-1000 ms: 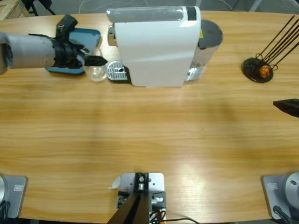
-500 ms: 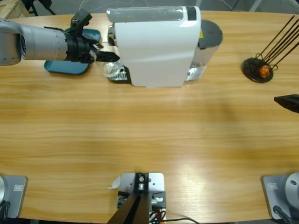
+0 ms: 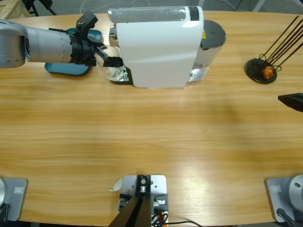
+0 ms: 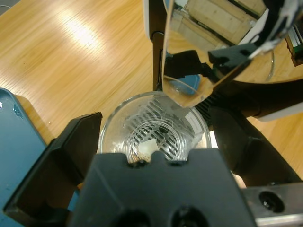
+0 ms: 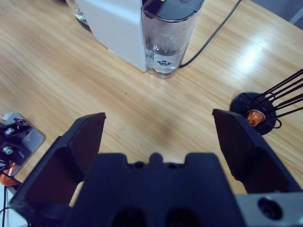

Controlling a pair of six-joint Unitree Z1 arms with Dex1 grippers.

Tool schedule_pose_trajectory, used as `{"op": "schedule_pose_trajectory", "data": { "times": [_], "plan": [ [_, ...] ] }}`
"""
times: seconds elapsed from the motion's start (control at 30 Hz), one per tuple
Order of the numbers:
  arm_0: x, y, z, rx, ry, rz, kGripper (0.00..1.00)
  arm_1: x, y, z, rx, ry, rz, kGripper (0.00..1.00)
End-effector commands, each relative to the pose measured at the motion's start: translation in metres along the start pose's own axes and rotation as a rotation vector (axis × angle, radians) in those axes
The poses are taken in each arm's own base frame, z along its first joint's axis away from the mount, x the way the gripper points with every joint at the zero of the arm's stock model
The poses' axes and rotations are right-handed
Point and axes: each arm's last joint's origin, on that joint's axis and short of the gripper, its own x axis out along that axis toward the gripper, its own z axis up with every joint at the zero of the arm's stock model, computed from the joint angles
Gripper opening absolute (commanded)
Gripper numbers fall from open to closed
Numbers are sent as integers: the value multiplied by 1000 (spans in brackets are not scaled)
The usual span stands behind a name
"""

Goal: Pour coffee

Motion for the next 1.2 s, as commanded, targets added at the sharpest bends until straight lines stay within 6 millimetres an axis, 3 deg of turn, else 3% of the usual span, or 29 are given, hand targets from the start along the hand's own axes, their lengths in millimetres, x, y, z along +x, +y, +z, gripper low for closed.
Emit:
{"op": "schedule_pose_trajectory", "data": {
  "times": [0.03,0.33,0.63,0.83,1.0,1.2],
  "plan": [
    [-20,-10,-15,19,16,-5,1000,11,-1,-9,4,52,-17,996],
    [-54,-11,-18,24,-19,69,1000,10,0,-11,0,50,-9,991],
    [-77,-3,-62,-116,67,255,1000,7,1,-13,-3,42,-3,991],
    [-66,16,-64,-169,62,336,1000,7,1,-14,-6,38,0,989],
    [-40,29,-54,-180,51,331,1000,6,1,-14,-6,37,-1,987],
    [-14,23,-46,-177,57,284,1000,4,1,-15,-5,31,-3,987]
  ]
}}
